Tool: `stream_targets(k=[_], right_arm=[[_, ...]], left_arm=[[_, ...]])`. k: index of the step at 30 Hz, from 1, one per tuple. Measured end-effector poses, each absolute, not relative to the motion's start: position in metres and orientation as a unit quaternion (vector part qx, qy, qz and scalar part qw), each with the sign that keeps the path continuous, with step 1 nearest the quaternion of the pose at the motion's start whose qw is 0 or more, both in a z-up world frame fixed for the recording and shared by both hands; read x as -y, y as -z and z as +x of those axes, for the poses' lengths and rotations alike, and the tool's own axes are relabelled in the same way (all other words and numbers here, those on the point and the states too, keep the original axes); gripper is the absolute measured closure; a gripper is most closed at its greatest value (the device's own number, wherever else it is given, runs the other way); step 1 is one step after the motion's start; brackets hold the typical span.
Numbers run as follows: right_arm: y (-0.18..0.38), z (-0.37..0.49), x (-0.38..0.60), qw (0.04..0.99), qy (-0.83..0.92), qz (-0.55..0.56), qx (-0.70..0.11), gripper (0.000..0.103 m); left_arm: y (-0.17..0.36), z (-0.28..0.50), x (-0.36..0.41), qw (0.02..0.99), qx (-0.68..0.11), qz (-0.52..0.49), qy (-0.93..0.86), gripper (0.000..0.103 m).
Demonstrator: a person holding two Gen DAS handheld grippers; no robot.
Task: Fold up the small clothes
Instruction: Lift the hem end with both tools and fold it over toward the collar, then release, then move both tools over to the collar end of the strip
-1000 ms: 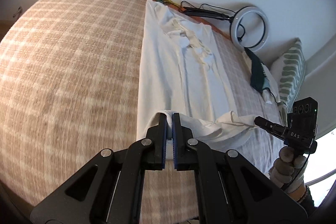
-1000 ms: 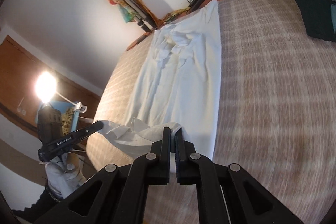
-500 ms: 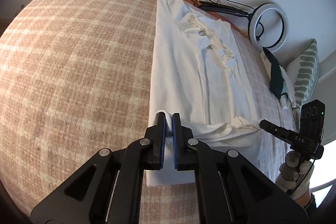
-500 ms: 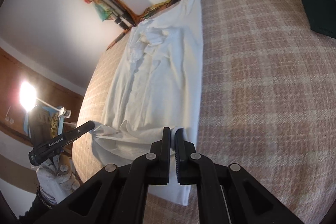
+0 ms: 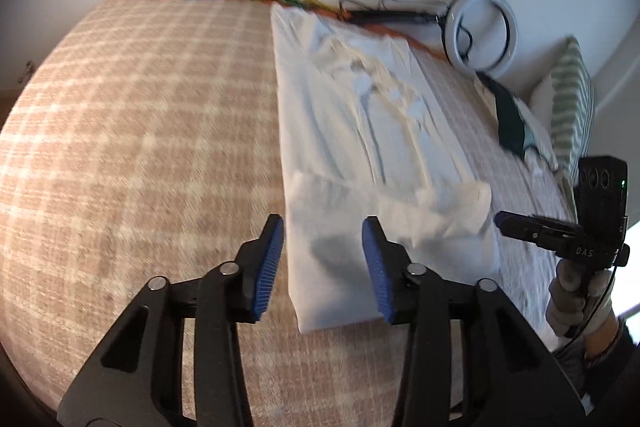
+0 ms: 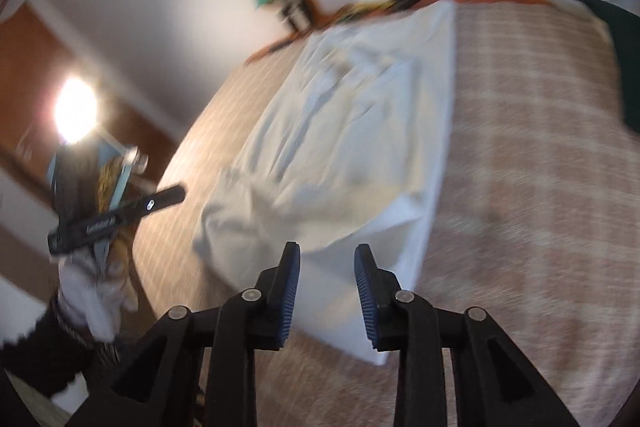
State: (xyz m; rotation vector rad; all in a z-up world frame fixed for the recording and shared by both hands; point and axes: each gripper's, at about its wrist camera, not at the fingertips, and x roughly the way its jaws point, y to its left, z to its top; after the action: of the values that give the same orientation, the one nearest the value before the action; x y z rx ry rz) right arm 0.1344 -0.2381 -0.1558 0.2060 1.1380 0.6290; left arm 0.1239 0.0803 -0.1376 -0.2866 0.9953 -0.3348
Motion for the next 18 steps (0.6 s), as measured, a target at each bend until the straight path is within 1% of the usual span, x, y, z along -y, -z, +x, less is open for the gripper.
stream_targets(k=[3,6,8,13,15,16,18], right_arm=[[0.164,0.134,0.223,0.792,-0.287,0.057,-0.537,0.074],[0.162,0.136,0.226,0.803,-0.274,0.031,-0.528,0.066],[0.159,0.137,0.227,0.812,-0.267,0.008,-0.518,0.059],[0.159,0.141,0.239,0.798,-0.283,0.044,-0.53,0.059],[0.148,0.135,0.246,0.812,-0.279,0.016,-0.512,0.054],[0.147,0.135,0.246,0.818,-0.272,0.003,-0.508,0.046],[0.147,0.134,0.25,0.829,-0.256,-0.024,-0.496,0.045]], left_arm=[[0.14,0.127,-0.075,0.856,-0.479,-0.125,0.149,0.062],[0.141,0.133,-0.082,0.863,-0.472,-0.13,0.125,0.062],[0.144,0.139,-0.086,0.861,-0.475,-0.136,0.12,0.062],[0.154,0.148,-0.082,0.852,-0.491,-0.123,0.134,0.062],[0.155,0.149,-0.078,0.853,-0.49,-0.114,0.14,0.062],[0.155,0.149,-0.075,0.853,-0.49,-0.109,0.143,0.062],[0.157,0.151,-0.072,0.853,-0.49,-0.104,0.145,0.062]])
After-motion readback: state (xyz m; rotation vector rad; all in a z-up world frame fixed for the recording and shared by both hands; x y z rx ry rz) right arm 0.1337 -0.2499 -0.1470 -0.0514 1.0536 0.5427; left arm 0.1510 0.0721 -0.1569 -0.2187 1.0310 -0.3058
